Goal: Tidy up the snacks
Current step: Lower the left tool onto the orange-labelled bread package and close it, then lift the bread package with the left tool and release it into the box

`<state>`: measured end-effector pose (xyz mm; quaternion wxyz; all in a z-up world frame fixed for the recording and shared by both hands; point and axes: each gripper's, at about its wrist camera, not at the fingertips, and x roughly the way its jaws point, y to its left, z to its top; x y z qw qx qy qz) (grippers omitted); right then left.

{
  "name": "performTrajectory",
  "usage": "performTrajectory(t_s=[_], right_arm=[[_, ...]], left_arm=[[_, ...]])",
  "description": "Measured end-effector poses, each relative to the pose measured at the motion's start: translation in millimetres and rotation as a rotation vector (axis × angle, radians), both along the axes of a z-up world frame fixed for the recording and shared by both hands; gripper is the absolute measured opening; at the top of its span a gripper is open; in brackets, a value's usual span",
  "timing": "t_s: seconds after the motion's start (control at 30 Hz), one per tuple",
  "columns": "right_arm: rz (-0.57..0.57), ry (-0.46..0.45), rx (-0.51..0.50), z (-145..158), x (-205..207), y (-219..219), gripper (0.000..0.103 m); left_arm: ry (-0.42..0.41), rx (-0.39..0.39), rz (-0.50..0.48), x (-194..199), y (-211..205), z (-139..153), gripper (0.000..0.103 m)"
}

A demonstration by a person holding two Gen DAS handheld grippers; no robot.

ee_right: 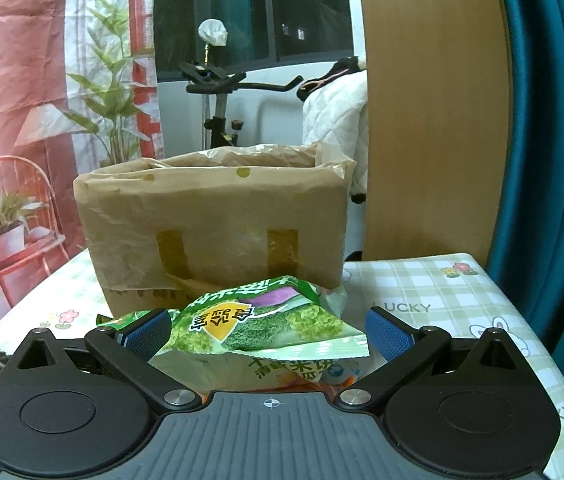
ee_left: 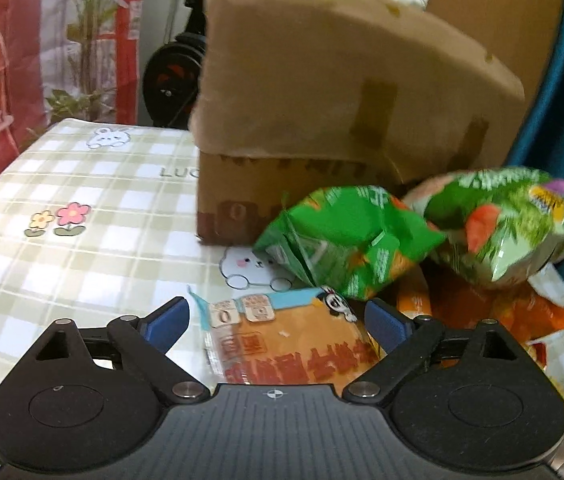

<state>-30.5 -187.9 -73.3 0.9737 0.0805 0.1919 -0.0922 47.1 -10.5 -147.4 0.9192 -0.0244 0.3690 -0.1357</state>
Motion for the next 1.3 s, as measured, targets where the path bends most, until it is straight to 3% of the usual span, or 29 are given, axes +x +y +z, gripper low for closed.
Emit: performTrajectory(t_s=[0.27, 0.37, 0.47, 0.53, 0.87, 0.97, 1.1, 1.2, 1.3], right_arm=[[0.0, -0.002, 0.003, -0.4, -1.1, -1.1, 0.103], [0.001, -0.006, 0.012, -0.7, -2.7, -2.5, 0.103], [-0.008, -0.005, 0.018, -1.4, -4.5, -4.6, 0.103], [-0.012, -0.004, 0.025, -1.3, -5.8, -7.8, 0.103], [-0.049, -0.01, 0.004, -8.1, -30.6, -38.0, 0.101], [-0.086, 0.031, 0.006, -19.6, -38.9, -52.2, 0.094], [-0.1, 0.106, 0.041, -42.8, -43.2, -68.7, 0.064], [-0.082, 0.179, 0.075, -65.2, -38.4, -74.2, 0.047], [-0.056, 0.232, 0.147, -84.8, -32.9, -76.0, 0.04]], left_arm=[[0.042, 0.069, -0.041, 4.6, -20.8, -17.9, 0.1], [0.056, 0.059, -0.039, 5.4, -19.9, -20.6, 0.102], [0.055, 0.006, -0.038, 3.9, -12.1, -18.4, 0.088], [0.03, 0.024, -0.004, -2.3, -7.9, -12.1, 0.083], [-0.097, -0.007, 0.084, -21.1, 17.1, 22.1, 0.082], [-0.106, -0.017, 0.099, -19.4, 18.2, 23.9, 0.082], [-0.103, -0.019, 0.111, -17.5, 18.2, 24.2, 0.082], [-0.104, -0.018, 0.11, -21.2, 17.0, 24.9, 0.082], [-0.101, -0.012, 0.107, -21.3, 17.1, 24.0, 0.082]])
